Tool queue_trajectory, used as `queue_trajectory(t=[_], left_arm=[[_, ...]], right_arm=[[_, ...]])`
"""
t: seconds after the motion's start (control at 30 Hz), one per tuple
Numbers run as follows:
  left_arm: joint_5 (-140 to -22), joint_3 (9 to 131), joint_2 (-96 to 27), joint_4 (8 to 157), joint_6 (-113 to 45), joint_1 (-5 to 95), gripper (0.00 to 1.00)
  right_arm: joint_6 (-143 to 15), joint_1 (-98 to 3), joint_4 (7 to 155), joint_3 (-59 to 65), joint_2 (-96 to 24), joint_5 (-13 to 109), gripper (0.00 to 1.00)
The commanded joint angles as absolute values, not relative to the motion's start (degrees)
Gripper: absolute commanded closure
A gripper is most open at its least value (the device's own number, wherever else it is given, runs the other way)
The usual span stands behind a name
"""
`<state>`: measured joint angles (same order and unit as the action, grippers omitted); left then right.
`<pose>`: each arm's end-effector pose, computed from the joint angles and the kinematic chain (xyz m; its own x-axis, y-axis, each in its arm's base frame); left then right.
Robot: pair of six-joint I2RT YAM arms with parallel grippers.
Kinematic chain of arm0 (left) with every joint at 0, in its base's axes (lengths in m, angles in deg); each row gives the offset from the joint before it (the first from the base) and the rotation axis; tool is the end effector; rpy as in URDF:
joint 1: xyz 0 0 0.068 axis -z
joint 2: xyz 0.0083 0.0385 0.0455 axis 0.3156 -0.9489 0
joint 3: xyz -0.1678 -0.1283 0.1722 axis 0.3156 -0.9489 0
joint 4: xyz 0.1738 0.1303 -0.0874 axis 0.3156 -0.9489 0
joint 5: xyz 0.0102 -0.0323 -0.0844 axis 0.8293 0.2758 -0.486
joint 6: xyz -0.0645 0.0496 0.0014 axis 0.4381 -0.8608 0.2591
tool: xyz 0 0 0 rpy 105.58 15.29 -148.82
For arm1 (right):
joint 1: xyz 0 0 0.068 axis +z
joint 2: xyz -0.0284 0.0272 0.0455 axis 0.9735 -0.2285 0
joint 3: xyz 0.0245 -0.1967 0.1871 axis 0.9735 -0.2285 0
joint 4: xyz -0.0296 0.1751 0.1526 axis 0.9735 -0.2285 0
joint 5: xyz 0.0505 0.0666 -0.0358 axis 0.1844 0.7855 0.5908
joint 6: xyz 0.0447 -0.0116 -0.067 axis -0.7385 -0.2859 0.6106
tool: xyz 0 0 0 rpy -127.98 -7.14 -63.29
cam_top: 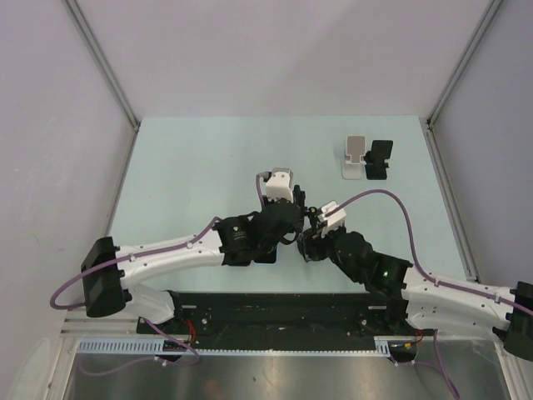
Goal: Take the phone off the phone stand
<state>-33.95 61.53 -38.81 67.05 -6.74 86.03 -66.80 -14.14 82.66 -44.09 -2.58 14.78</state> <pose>0.1584 -0.2686 0.3087 -0.4689 -0.1578 -0.8690 0.2786 0.9072 -0.3151 0.1181 0.1606 0.2524 -0.2387 -0.1380 -0.9612 -0.5745 0.8181 0.0252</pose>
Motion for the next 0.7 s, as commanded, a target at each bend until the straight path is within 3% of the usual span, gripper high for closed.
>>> queue_trajectory(t=[0.0,0.3,0.43,0.67], left_arm=[[-32.5,66.7,-37.5,74.6,-2.1,86.6,1.00],[-32.3,66.5,-37.2,74.5,-1.3,87.1,1.00],[-32.5,66.2,-36.8,74.4,-1.1,87.2,1.00],[-32.1,66.1,-35.6,74.2,-1.9,87.1,1.00]], right_arm=[[-68.8,-12.2,95.3,-45.2,-5.9,5.8,0.24],[-66.5,-11.7,109.9,-45.6,-14.5,0.6,0.25],[-67.7,-11.7,112.7,-45.6,-17.2,-3.3,0.32],[-68.4,-13.4,112.2,-47.8,-14.2,-3.3,0.33]])
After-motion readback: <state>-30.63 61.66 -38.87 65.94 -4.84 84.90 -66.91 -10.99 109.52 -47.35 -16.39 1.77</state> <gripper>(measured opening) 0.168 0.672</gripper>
